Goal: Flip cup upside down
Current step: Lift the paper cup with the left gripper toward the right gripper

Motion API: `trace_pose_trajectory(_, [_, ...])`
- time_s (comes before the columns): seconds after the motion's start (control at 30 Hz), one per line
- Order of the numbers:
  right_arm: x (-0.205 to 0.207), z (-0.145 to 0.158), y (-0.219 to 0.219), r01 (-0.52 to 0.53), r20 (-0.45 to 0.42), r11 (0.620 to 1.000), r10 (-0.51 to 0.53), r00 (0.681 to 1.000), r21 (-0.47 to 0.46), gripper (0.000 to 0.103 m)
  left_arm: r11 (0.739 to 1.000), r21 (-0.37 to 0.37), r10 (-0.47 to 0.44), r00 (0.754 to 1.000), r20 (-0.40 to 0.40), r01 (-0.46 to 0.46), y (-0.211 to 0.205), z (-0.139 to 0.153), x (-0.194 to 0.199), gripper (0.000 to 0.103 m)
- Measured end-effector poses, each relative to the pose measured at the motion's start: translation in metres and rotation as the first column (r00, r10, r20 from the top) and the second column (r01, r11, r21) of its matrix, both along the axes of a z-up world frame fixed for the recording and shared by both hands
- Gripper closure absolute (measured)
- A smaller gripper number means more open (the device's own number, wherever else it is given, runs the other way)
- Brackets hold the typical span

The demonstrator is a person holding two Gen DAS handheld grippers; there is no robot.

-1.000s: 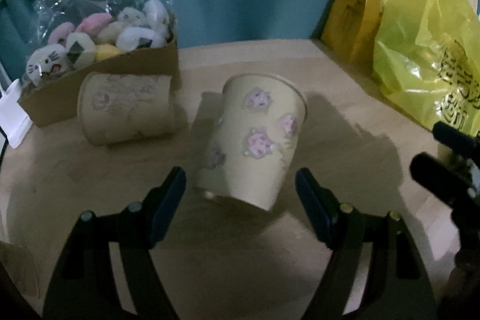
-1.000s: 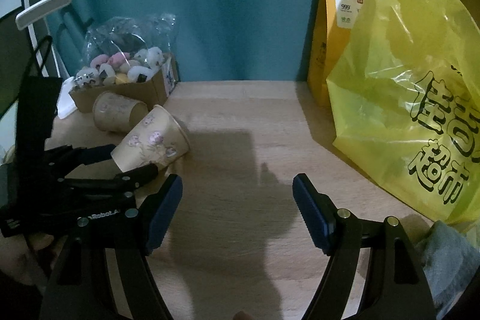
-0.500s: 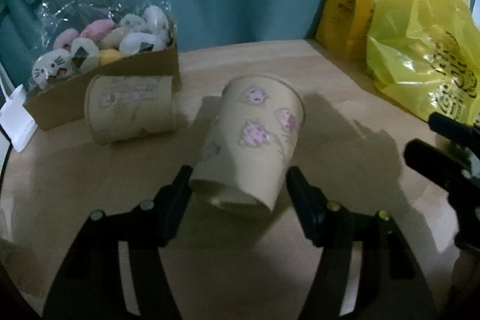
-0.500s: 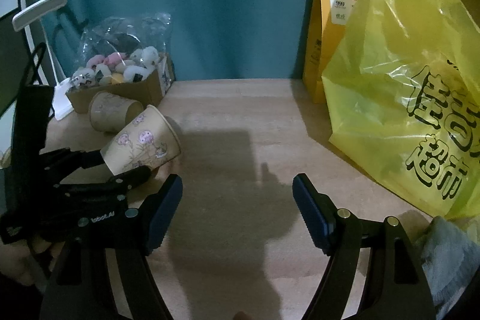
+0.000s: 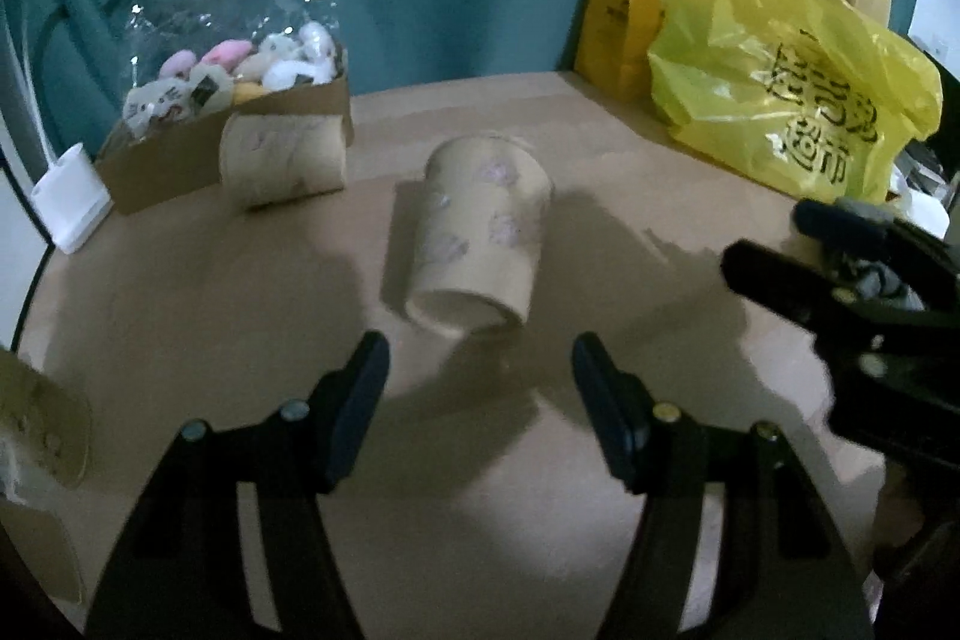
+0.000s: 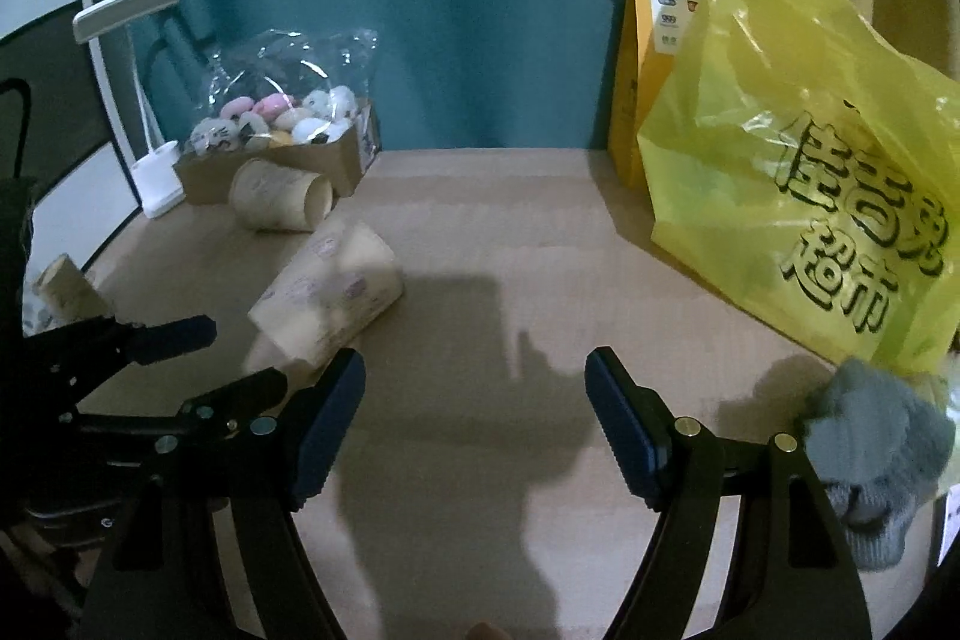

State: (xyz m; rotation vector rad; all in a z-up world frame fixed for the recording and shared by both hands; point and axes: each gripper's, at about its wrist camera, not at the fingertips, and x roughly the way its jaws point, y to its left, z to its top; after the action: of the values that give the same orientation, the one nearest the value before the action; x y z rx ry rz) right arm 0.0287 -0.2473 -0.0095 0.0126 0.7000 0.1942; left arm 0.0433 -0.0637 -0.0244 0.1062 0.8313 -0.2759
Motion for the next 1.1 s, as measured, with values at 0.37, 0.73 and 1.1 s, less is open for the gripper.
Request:
trace_pose_trajectory(0.37, [-0.006,0.000,-0.010,0.032,0.001,0.999,-0.032,0.999,0.010,0.024,0.999,0.034,0.028,1.000,0.013,-0.028,-0.010,-0.011,0.037,0.030])
trace_pose_trajectory(0.73, [0.024,-0.011,-0.016,0.020,-0.030,0.999,-0.019,0.999,0.024,0.024,0.998,0.010,0.068,0.996,-0.060,-0.067,-0.001,-0.031,0.071,0.041])
trace_pose_trajectory(1.1, [0.013,-0.008,-0.017,0.021,-0.020,0.999,-0.021,1.000,0.029,0.024,0.998,-0.023,0.062,0.998,-0.029,-0.063,0.001,-0.011,0.033,0.043])
